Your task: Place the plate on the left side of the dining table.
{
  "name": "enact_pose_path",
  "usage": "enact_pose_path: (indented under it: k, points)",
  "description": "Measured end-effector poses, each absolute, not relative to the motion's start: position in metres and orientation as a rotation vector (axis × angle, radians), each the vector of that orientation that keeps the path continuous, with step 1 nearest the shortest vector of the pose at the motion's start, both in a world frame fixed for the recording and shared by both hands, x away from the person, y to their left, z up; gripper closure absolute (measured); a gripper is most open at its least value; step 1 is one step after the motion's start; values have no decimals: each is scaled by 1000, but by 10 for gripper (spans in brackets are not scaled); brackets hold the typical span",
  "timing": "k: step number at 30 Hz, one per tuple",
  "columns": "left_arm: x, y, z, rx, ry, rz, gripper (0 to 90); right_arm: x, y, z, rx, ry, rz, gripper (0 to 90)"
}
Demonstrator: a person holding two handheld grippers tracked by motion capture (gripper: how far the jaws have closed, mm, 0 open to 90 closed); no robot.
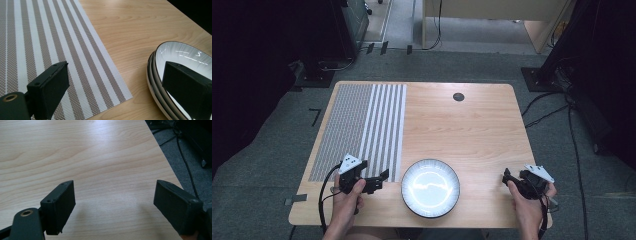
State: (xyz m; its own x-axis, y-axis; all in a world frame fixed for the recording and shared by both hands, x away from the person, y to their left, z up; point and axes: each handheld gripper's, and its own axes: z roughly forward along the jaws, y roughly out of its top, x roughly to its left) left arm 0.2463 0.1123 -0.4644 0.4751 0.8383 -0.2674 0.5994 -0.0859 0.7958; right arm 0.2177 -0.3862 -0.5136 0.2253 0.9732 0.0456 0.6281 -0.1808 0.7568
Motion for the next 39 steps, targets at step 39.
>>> enact_pose_path:
  k: [39]
  points:
    - [234, 70, -469, 1900, 1166, 248, 142, 201, -290, -468, 1738, 1581, 1028, 392]
